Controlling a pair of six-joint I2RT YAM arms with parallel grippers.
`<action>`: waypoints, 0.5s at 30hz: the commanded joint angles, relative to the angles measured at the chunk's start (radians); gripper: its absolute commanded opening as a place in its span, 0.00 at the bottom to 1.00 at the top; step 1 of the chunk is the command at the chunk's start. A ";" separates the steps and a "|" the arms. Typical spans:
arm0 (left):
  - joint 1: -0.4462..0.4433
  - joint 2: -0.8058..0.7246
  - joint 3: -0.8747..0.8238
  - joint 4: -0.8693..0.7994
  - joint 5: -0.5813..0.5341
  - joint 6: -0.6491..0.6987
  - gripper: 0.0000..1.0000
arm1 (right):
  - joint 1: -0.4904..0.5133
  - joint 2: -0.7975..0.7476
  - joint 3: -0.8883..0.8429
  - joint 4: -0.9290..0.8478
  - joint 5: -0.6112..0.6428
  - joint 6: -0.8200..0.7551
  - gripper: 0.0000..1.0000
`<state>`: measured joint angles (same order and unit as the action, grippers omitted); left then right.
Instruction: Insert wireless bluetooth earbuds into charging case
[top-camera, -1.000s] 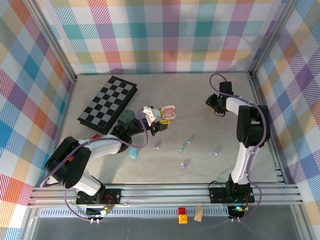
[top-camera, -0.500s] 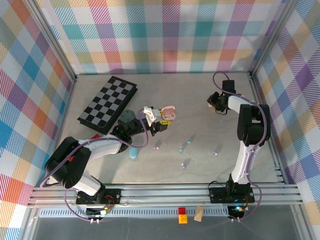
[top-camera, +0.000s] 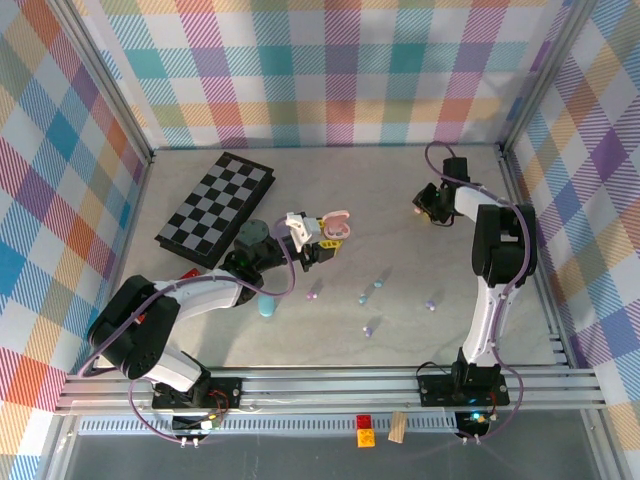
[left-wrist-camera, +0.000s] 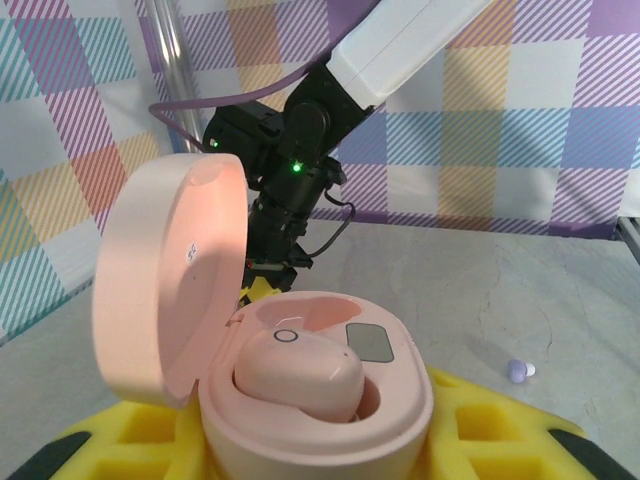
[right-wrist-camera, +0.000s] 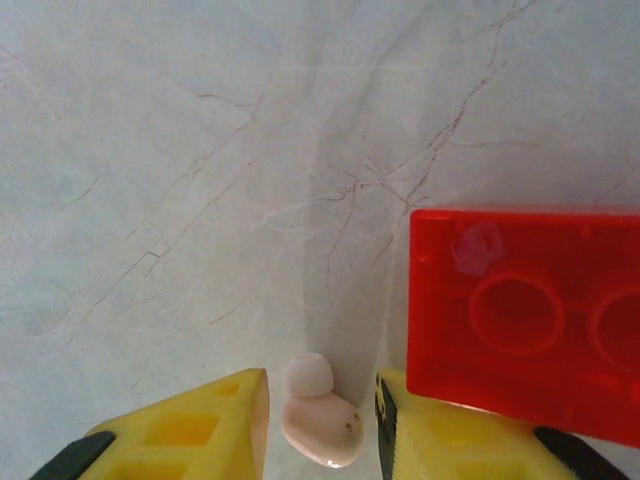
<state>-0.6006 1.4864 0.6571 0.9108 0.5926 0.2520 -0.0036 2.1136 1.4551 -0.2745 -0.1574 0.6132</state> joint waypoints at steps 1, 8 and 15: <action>0.007 -0.028 -0.011 0.012 0.018 0.006 0.26 | 0.003 0.026 0.037 -0.049 -0.030 -0.035 0.32; 0.009 -0.026 -0.014 0.023 0.016 0.003 0.26 | 0.004 0.057 0.077 -0.096 -0.086 -0.067 0.26; 0.012 -0.041 -0.025 0.020 0.010 0.002 0.26 | 0.005 0.053 0.074 -0.115 -0.103 -0.076 0.18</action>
<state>-0.5987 1.4807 0.6453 0.9115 0.5922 0.2516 -0.0032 2.1521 1.5146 -0.3492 -0.2302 0.5602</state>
